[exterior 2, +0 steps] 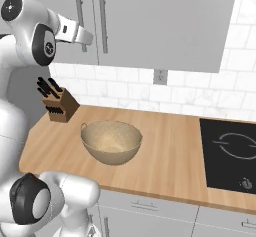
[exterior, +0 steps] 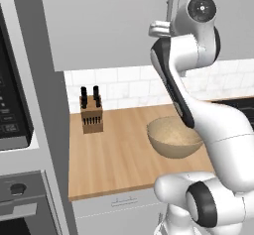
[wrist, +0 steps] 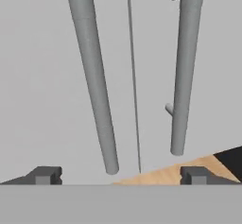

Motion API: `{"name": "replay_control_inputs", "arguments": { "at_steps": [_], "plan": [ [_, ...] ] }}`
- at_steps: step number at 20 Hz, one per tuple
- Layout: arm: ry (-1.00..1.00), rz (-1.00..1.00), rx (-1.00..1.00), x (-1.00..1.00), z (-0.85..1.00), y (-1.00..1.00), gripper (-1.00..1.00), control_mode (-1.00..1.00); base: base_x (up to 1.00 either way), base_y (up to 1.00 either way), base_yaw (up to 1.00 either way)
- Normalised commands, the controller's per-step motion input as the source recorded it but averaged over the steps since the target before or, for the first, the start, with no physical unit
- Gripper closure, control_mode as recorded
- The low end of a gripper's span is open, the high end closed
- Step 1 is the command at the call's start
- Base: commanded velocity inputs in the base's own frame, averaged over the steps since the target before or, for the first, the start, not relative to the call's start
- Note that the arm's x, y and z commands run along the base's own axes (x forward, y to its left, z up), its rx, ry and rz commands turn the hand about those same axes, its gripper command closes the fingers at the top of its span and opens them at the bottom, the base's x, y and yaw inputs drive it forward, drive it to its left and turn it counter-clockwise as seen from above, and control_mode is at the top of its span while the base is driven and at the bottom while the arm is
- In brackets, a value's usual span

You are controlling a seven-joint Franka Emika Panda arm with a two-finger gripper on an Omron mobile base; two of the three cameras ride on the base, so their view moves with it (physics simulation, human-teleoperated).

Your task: Open the cabinet, pick up the bread from the cabinet and place it in the basket. Then move the basket to the dining counter.

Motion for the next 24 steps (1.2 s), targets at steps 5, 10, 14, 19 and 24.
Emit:
{"name": "replay_control_inputs", "arguments": {
  "at_steps": [5,10,14,19,24],
  "plan": [
    [0.0,0.01,0.04,0.6,-0.04,0.0,-1.0,-1.0,0.0,0.0,0.0],
    [0.0,0.03,0.0,0.69,-0.05,0.0,-1.0,-1.0,0.0,0.0,0.0],
    [0.0,0.02,0.0,0.64,-0.06,0.0,-1.0,-1.0,0.0,0.0,0.0],
    [0.0,0.03,0.0,0.48,-0.06,0.0,1.0,-1.0,0.0,0.0,0.0],
    [-0.01,0.08,0.0,0.09,-0.05,0.15,1.0,-1.0,0.0,0.0,0.0]
  ]
}}
